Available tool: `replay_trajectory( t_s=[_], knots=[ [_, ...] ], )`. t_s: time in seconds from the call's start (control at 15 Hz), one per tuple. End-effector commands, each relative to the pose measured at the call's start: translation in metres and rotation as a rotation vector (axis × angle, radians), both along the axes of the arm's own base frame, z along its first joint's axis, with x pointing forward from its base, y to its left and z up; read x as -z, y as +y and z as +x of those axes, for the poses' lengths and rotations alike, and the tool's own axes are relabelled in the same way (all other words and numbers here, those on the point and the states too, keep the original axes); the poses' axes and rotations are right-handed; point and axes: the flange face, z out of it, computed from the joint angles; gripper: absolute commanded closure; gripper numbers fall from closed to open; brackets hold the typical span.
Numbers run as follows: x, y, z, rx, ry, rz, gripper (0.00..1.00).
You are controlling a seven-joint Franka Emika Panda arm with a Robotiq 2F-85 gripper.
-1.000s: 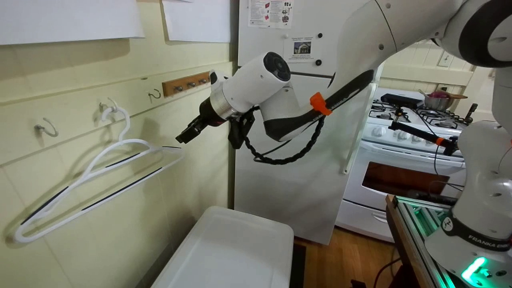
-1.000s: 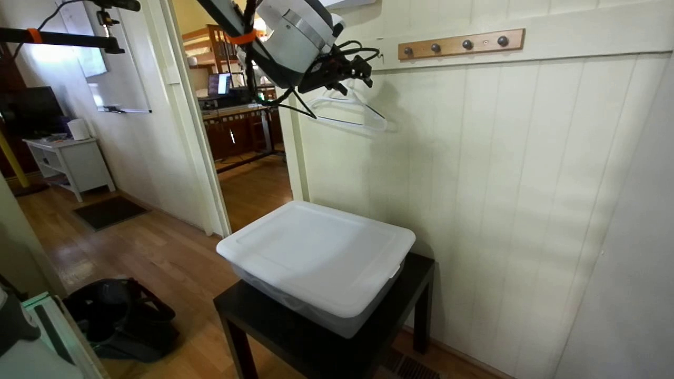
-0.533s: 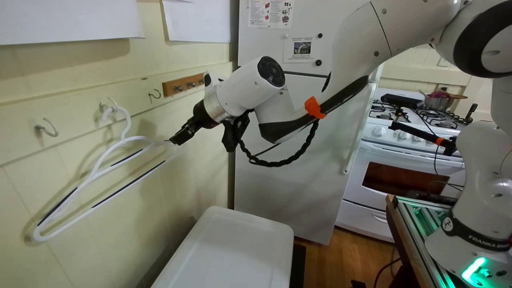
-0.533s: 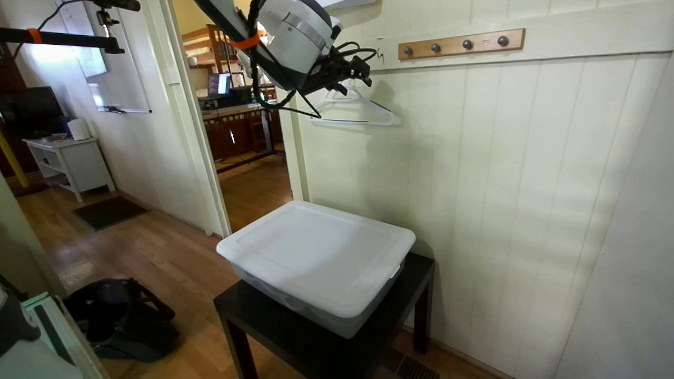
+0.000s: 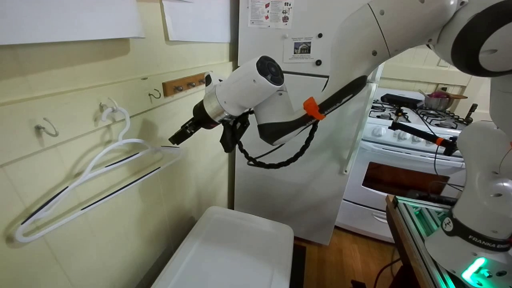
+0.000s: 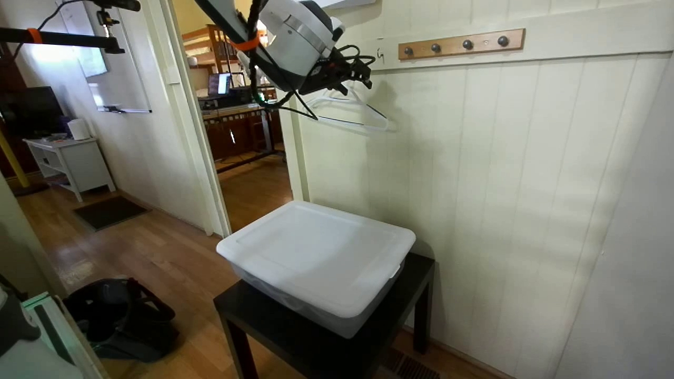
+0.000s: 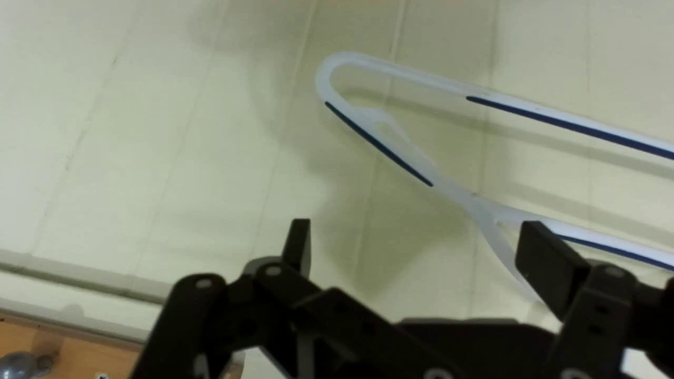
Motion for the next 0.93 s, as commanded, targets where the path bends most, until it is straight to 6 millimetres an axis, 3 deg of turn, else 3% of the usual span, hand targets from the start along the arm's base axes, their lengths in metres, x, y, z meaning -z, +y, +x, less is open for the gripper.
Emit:
replay_trajectory(
  t_s=[0.0, 0.47, 0.87],
  knots=[
    [0.005, -0.005, 0.003, 0.02, 0.007, 0.083, 0.0],
    [0.028, 0.01, 0.021, -0.032, 0.007, -0.035, 0.0],
    [0.045, 0.036, 0.039, -0.169, -0.062, -0.228, 0.0]
  ],
)
